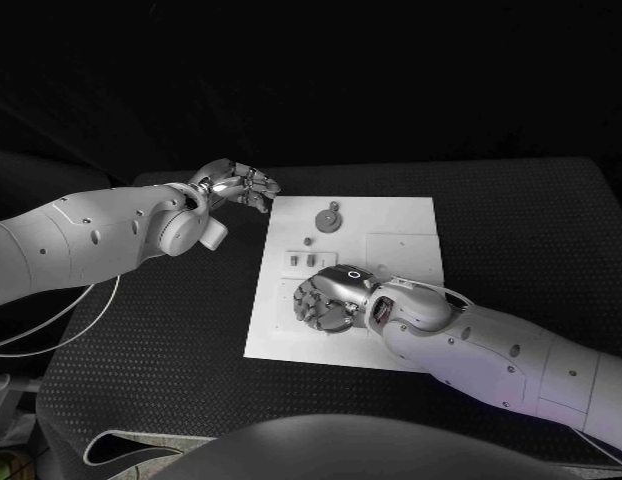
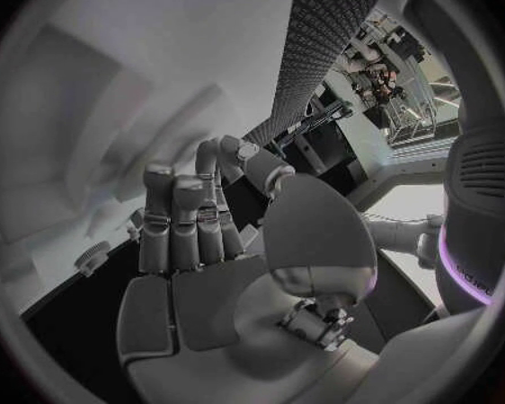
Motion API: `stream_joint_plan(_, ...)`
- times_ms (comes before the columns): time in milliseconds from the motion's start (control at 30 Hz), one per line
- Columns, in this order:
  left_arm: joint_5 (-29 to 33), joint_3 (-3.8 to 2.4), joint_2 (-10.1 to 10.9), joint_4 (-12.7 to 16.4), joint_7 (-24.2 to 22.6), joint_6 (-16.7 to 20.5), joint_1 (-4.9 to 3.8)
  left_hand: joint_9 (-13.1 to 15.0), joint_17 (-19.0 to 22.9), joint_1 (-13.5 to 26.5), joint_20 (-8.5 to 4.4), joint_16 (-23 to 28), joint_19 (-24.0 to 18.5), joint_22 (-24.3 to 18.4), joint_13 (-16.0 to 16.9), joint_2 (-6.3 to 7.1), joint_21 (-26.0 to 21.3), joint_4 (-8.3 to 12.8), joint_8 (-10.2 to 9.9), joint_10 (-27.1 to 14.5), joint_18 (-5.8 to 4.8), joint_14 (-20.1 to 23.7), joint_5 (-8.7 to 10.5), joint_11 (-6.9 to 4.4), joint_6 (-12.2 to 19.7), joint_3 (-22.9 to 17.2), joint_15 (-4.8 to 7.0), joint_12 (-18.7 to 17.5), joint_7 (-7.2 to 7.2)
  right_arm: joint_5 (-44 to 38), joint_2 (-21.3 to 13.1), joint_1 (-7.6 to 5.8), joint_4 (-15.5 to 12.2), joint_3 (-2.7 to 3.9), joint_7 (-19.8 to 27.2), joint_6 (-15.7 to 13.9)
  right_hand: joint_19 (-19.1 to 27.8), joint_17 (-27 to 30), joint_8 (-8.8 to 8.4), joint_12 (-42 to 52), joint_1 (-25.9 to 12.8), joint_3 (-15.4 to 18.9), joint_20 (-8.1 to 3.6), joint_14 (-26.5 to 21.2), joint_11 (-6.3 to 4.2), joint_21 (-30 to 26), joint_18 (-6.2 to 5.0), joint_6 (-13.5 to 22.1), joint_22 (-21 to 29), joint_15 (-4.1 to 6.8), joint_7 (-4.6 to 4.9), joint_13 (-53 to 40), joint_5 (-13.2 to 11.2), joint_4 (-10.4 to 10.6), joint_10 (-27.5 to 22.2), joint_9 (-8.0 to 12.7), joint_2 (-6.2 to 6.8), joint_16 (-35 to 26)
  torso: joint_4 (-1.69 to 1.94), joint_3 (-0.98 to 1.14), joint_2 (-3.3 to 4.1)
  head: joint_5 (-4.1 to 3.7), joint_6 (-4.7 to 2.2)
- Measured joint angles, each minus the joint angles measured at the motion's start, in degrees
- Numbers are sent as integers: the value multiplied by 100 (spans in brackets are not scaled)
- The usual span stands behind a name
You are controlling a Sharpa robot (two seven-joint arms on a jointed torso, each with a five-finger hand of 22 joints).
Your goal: Assemble the parts on the task board
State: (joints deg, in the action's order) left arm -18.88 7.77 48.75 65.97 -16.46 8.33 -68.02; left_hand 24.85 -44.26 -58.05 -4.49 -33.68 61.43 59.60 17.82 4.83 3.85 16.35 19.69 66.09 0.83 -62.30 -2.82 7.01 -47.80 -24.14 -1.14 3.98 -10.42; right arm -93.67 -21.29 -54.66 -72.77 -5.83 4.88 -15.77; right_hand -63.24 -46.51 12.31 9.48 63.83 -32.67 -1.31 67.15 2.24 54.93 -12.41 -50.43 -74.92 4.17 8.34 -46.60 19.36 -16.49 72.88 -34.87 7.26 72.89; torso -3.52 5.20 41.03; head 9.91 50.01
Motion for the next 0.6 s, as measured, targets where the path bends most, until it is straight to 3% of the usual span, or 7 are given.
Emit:
stream_joint_plan(200, 0, 0, 0, -5, 1, -6, 0, -5, 0, 0, 0, 0, 0, -1, 0, 0, 0, 0, 0, 0, 0, 0, 0, 0, 0, 0, 0, 0, 0, 83, -94, 0, -109, 4, 12, -90, -12, 1, -68, 0, -161, 225, 30, 8, 12, 0, -1, 147, 0, -8, 5, -44, -20, 37, 12, 48, 147, 0, 0, 0, 0, -5, 0)
stream_joint_plan(500, 0, 0, 3, -9, 3, -11, 0, -5, 1, 21, 20, 0, -20, -6, 0, -22, 0, 0, 0, 0, 1, 0, 0, 0, 0, 0, 0, 0, 0, 211, -270, -41, -307, 30, 21, -196, -30, 2, -68, 0, -319, 398, 13, 9, 12, -1, -1, 182, 0, -9, 22, -67, -27, 51, 12, 57, 134, 1, -5, -2, -3, -12, 0)
stream_joint_plan(600, 0, 0, 4, -8, 3, -12, 0, -5, 1, 22, 20, 0, -20, -5, 0, -23, 0, 0, 0, -12, 0, 0, 0, 12, 0, 0, 0, 0, 0, 225, -334, -60, -389, 42, 21, -213, -34, 2, -68, 0, -374, 447, 11, 20, 12, -1, 0, 183, 0, -19, 22, -72, -28, 52, 12, 65, 190, 1, -5, -2, -3, -15, 0)
